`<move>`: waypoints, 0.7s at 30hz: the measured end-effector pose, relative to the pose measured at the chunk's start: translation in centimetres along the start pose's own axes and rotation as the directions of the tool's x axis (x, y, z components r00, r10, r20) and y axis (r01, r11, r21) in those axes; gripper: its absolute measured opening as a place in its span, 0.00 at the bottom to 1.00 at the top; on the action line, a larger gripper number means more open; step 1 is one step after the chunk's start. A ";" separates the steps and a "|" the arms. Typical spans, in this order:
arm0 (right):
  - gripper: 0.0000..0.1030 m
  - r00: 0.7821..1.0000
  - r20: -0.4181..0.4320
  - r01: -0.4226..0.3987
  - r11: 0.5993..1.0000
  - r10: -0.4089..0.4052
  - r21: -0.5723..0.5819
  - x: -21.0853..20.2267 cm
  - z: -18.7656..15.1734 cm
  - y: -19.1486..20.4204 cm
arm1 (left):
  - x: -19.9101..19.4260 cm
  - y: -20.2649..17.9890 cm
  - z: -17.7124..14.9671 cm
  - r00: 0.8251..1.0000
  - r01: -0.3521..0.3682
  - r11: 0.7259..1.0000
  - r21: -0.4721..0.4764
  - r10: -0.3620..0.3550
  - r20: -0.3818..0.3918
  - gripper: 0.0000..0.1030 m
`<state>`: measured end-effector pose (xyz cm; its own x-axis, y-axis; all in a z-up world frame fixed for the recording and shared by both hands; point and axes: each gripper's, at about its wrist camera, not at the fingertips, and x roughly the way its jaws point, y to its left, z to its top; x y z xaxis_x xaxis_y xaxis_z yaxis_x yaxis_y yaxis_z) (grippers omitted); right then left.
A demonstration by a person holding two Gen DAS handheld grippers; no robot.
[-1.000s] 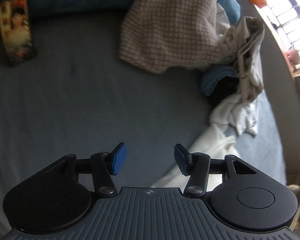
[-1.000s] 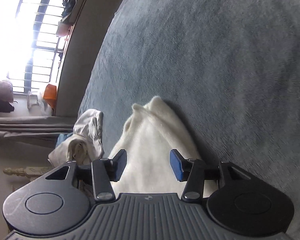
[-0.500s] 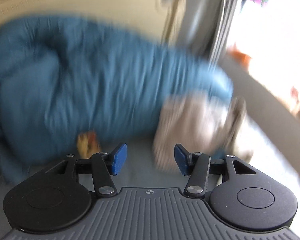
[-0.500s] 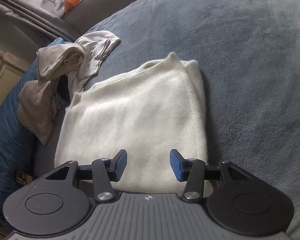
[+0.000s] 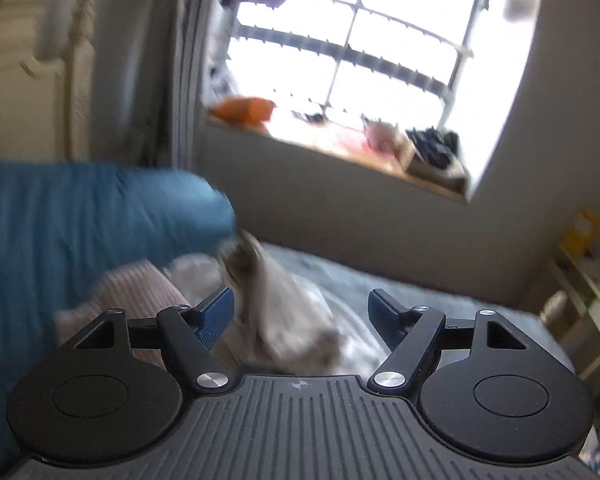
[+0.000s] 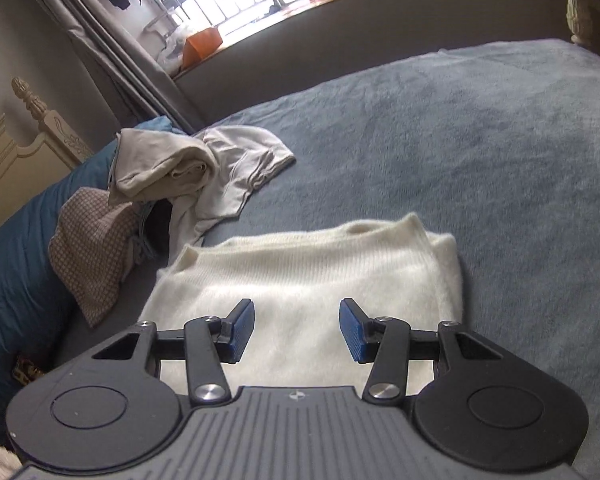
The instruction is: Fold clothes
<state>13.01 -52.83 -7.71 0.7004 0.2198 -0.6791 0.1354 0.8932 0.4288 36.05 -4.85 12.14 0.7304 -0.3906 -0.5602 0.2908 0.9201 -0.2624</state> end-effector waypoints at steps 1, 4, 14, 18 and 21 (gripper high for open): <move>0.49 1.000 0.025 0.016 1.000 -0.016 -0.019 0.6 -0.2 -0.1 | 3.6 -0.1 -3.3 0.996 0.056 0.998 0.009 -0.055 -0.066 0.67; 0.49 0.996 0.062 0.069 0.997 -0.068 -0.016 2.2 -0.6 -1.3 | 11.2 0.1 -12.4 0.952 0.161 0.986 -0.039 -0.166 -0.256 0.57; 0.49 0.983 0.061 0.172 0.984 -0.174 0.036 4.7 0.7 -4.6 | 18.4 0.8 -20.5 0.902 0.330 0.941 0.081 -0.289 -0.320 0.58; 0.49 0.980 0.028 0.198 0.980 -0.198 0.007 6.9 2.1 -5.5 | 18.8 1.1 -21.4 0.867 0.358 0.928 0.098 -0.292 -0.403 0.58; 0.50 0.974 -0.004 0.227 0.974 -0.227 0.016 9.1 3.2 -6.6 | 19.2 1.6 -21.7 0.848 0.391 0.914 0.105 -0.313 -0.428 0.58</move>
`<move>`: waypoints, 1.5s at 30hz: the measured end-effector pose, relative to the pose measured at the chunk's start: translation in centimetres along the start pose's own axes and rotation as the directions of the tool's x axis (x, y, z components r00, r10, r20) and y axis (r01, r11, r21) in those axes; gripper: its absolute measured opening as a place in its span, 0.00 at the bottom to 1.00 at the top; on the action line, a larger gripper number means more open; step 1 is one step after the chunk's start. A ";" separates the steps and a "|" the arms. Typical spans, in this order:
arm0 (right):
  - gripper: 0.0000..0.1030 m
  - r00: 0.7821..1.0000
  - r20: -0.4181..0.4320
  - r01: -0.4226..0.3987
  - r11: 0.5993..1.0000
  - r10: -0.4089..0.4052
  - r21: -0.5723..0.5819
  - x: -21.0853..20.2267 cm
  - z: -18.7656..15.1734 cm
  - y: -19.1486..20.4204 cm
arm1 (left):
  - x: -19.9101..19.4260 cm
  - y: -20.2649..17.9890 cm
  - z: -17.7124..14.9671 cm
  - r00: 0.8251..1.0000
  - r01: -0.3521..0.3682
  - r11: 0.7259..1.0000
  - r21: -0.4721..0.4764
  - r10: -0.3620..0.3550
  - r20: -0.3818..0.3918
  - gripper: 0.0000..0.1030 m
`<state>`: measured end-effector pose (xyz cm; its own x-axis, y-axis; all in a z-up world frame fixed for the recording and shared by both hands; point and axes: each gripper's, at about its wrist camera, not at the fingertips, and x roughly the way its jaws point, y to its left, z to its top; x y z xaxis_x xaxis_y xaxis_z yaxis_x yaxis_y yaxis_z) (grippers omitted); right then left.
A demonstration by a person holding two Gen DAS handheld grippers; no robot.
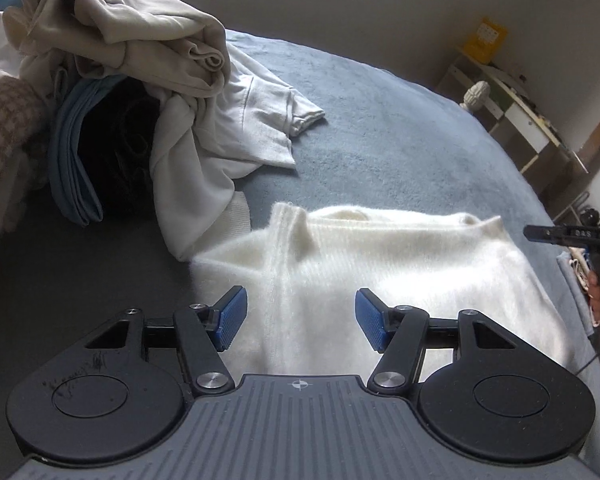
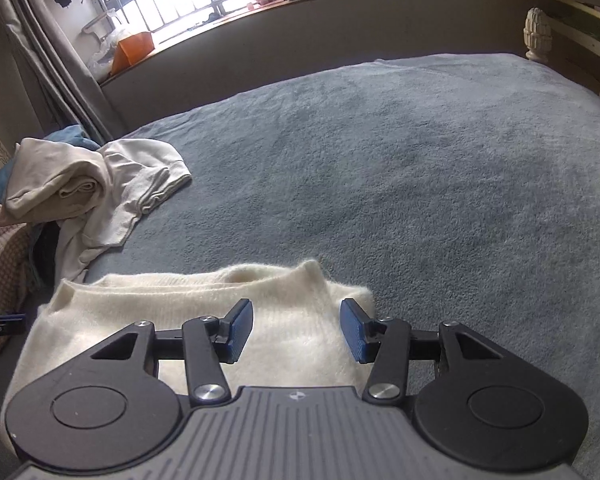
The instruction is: Fold clothes
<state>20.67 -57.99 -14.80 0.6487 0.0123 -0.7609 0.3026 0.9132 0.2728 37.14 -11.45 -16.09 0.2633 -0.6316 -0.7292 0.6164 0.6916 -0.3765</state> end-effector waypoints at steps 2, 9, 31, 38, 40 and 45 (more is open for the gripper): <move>0.50 1.000 -0.026 -0.009 1.000 0.009 0.006 1.4 0.7 -0.4 | 0.6 0.4 -0.3 0.999 0.026 1.000 -0.013 -0.026 -0.022 0.58; 0.49 0.989 -0.125 -0.063 0.994 0.074 0.090 4.3 1.5 -1.0 | 1.8 0.8 -1.4 0.995 0.078 0.997 0.009 -0.077 -0.070 0.57; 0.10 0.991 -0.120 0.048 0.999 -0.050 -0.016 4.9 0.5 0.8 | 2.6 1.9 -0.2 0.997 0.076 0.996 -0.046 -0.075 0.034 0.15; 0.08 0.996 0.011 0.085 0.995 -0.085 -0.043 2.0 0.9 2.2 | 0.6 1.3 -0.3 0.990 0.082 0.995 -0.047 -0.076 0.120 0.09; 0.08 0.996 0.049 0.081 0.996 -0.079 -0.036 1.0 1.4 2.3 | 0.0 1.3 0.1 0.986 0.091 0.994 -0.062 -0.081 0.146 0.09; 0.07 0.992 0.108 0.069 0.997 -0.067 -0.017 0.3 2.9 2.0 | 0.2 1.9 1.5 0.980 0.097 0.989 -0.116 -0.075 0.182 0.09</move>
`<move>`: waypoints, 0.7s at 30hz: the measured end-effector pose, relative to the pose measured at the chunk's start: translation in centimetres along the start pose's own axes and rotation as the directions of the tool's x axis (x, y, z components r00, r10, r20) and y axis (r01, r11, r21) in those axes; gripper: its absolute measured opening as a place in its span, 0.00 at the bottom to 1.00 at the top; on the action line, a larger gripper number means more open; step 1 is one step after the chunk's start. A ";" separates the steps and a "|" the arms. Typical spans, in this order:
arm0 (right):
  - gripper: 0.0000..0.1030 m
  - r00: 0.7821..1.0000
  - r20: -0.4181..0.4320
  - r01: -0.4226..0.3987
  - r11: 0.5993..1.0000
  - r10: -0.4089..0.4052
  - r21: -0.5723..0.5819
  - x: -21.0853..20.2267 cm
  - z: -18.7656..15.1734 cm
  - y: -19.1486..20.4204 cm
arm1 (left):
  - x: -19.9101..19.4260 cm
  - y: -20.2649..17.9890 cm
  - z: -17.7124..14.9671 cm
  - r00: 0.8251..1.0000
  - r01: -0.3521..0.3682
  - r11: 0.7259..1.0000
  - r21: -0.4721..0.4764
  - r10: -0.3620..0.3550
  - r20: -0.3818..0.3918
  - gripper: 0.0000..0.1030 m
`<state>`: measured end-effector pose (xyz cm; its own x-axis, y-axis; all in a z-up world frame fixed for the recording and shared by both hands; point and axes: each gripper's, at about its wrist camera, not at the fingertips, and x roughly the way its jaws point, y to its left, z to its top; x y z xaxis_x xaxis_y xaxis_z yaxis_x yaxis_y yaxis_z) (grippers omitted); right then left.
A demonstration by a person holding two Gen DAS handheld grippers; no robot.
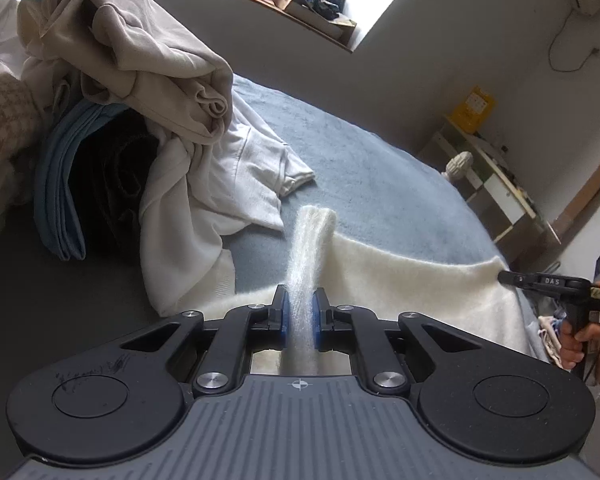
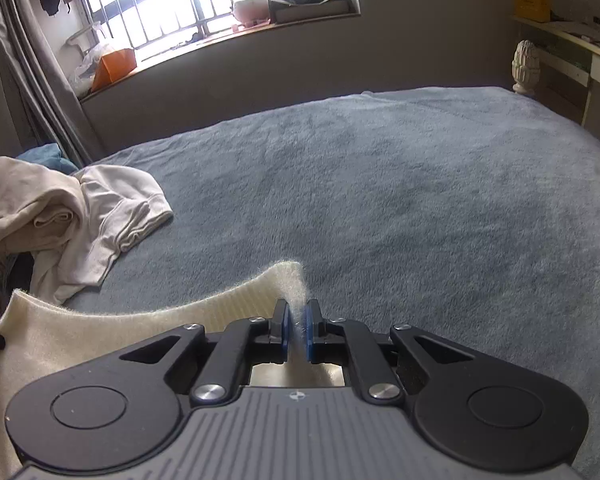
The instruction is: Fold clothes
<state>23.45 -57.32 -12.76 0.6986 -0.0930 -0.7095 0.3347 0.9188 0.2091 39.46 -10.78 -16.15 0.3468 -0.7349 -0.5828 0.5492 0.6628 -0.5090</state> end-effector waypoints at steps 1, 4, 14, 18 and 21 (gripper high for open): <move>0.08 1.000 0.005 -0.001 1.000 0.001 0.003 0.2 0.2 -0.1 | 0.3 0.2 0.0 1.000 -0.005 1.000 -0.005 0.005 0.001 0.09; 0.08 1.000 0.001 -0.009 1.000 0.009 0.009 1.6 0.3 -0.4 | 1.4 1.1 -0.5 0.999 -0.038 0.999 -0.027 0.037 -0.021 0.09; 0.08 0.999 -0.050 -0.006 0.999 0.008 0.033 6.7 -2.2 -1.4 | 3.4 2.6 -1.8 0.992 -0.106 0.994 -0.020 0.104 -0.070 0.13; 0.16 0.997 -0.075 -0.006 0.999 0.009 0.040 7.7 -3.1 -1.9 | 3.3 2.0 -2.0 0.989 -0.130 0.991 0.021 0.131 -0.064 0.23; 0.35 0.999 -0.033 -0.019 0.997 0.022 0.077 6.1 -2.6 -2.7 | 2.5 1.4 -1.8 0.988 -0.150 0.988 0.025 0.151 -0.038 0.35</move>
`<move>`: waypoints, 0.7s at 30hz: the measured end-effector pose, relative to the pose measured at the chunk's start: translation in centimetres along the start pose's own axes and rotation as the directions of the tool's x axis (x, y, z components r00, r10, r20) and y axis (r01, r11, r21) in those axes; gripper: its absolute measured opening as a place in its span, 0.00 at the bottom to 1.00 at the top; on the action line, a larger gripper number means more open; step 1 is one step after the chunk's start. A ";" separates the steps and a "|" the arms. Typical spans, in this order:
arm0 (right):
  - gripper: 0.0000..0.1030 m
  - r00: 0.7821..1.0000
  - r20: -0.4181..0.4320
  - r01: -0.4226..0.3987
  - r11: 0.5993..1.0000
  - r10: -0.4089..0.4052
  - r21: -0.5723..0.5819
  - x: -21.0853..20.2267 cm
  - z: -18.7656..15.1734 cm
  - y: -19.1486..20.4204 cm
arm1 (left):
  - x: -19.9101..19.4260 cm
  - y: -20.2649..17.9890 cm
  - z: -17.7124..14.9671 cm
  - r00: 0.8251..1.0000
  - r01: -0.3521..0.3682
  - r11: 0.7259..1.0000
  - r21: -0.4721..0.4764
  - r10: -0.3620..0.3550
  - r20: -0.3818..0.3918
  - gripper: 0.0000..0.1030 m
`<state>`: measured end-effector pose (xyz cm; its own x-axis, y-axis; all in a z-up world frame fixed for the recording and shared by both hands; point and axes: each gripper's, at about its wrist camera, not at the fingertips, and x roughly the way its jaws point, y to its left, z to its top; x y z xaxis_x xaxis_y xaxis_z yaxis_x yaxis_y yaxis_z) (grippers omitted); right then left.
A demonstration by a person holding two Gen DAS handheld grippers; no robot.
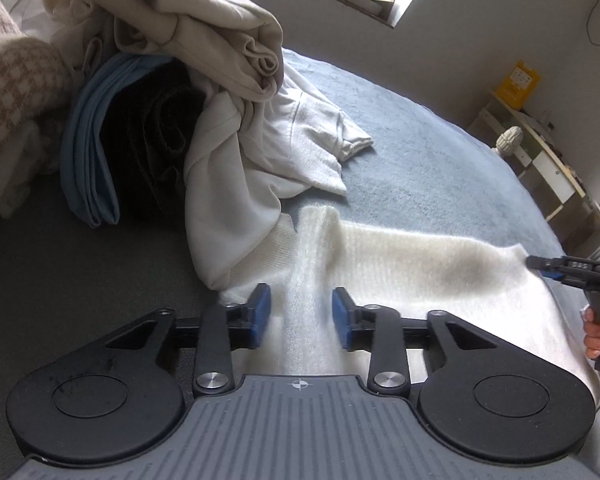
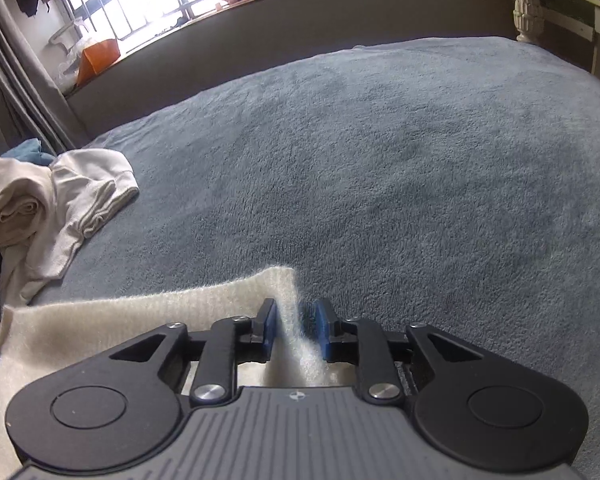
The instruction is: Fold clothes
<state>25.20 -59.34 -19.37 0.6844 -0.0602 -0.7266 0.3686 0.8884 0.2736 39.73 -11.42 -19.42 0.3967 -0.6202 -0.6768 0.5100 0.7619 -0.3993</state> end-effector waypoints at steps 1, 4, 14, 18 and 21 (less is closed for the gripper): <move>0.40 1.000 0.022 -0.002 1.000 0.002 0.007 -0.8 0.2 -0.2 | -0.3 -0.2 0.1 1.000 -0.008 1.000 -0.002 0.008 0.010 0.38; 0.40 0.997 0.082 -0.006 1.000 0.005 0.020 -3.4 0.5 -0.7 | -2.1 -1.0 0.5 0.995 -0.060 0.998 -0.002 0.060 0.075 0.53; 0.39 0.992 0.094 -0.085 0.996 0.082 0.026 -10.8 -2.9 -1.7 | -6.2 -6.2 -1.4 0.990 -0.084 0.996 -0.027 0.087 0.109 0.53; 0.37 0.991 0.077 -0.116 0.990 0.110 0.076 -13.2 -5.8 -3.7 | -7.3 -9.2 -3.3 0.982 -0.170 0.985 -0.042 0.173 0.076 0.53; 0.37 0.986 0.069 -0.155 0.985 0.150 0.074 -14.8 -8.1 -4.6 | -8.4 -11.4 -4.4 0.968 -0.245 0.969 -0.037 0.246 0.053 0.53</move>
<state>8.27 -58.90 -14.97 0.7734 0.0427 -0.6324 0.3037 0.8508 0.4289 27.22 -14.07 -11.93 0.5497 -0.4223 -0.7208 0.3689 0.8968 -0.2441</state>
